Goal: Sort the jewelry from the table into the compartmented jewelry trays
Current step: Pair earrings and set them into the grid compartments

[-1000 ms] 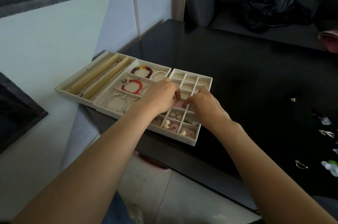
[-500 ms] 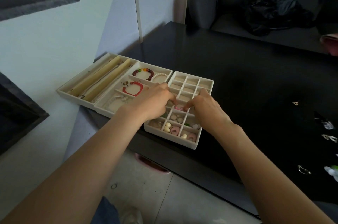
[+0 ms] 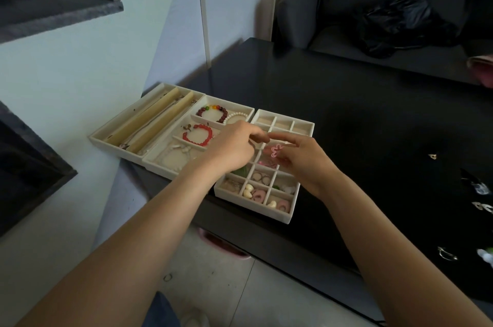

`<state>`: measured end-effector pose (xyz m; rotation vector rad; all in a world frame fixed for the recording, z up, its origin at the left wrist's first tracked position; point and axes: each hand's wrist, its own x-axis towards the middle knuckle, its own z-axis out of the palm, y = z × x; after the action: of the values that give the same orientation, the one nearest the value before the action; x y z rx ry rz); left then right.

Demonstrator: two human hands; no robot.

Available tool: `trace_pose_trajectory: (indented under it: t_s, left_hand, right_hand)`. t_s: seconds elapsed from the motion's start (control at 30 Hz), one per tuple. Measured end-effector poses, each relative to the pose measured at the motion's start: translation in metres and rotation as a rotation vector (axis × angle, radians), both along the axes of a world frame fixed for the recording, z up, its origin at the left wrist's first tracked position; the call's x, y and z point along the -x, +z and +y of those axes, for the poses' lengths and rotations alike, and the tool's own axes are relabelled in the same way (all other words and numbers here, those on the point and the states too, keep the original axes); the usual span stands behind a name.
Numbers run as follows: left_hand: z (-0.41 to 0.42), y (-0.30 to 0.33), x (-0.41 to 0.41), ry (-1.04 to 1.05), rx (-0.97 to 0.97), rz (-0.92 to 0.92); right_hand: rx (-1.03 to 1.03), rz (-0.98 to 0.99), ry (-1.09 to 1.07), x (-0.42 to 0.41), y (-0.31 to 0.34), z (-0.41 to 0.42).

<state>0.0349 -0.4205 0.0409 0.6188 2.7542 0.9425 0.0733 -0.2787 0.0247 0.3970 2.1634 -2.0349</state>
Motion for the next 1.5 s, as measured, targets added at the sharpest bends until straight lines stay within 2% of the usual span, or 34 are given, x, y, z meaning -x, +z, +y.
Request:
trace_pose_trajectory:
  t_s: [0.23,0.57,0.73,0.83,1.07,1.17,1.3,1.5]
  left_hand:
    - [0.003,-0.004,0.003,-0.042,-0.115,-0.053]
    - [0.003,-0.003,0.008,0.053,-0.178,-0.011]
    - [0.000,-0.003,0.008,0.081,-0.239,-0.122]
    - [-0.001,-0.002,0.008,0.072,-0.255,-0.167]
    - [0.002,-0.004,0.009,-0.003,-0.211,-0.137]
    - [0.003,-0.004,0.009,-0.029,-0.216,-0.179]
    - [0.002,-0.009,0.011,-0.011,-0.253,-0.166]
    - [0.003,-0.011,0.010,-0.064,-0.157,-0.045]
  right_hand:
    - [0.005,0.042,-0.006,0.000,-0.001,-0.008]
    - [-0.007,0.072,-0.079,0.001,-0.002,-0.004]
    - [-0.056,0.105,-0.114,0.005,-0.002,0.003]
    - [-0.044,0.115,-0.136,0.008,-0.003,0.008]
    - [-0.060,0.119,-0.221,0.012,-0.007,0.008]
    - [-0.121,0.118,-0.239,0.014,-0.009,0.009]
    - [-0.176,0.135,-0.183,0.012,-0.008,0.008]
    - [-0.353,0.248,-0.042,0.010,-0.001,0.005]
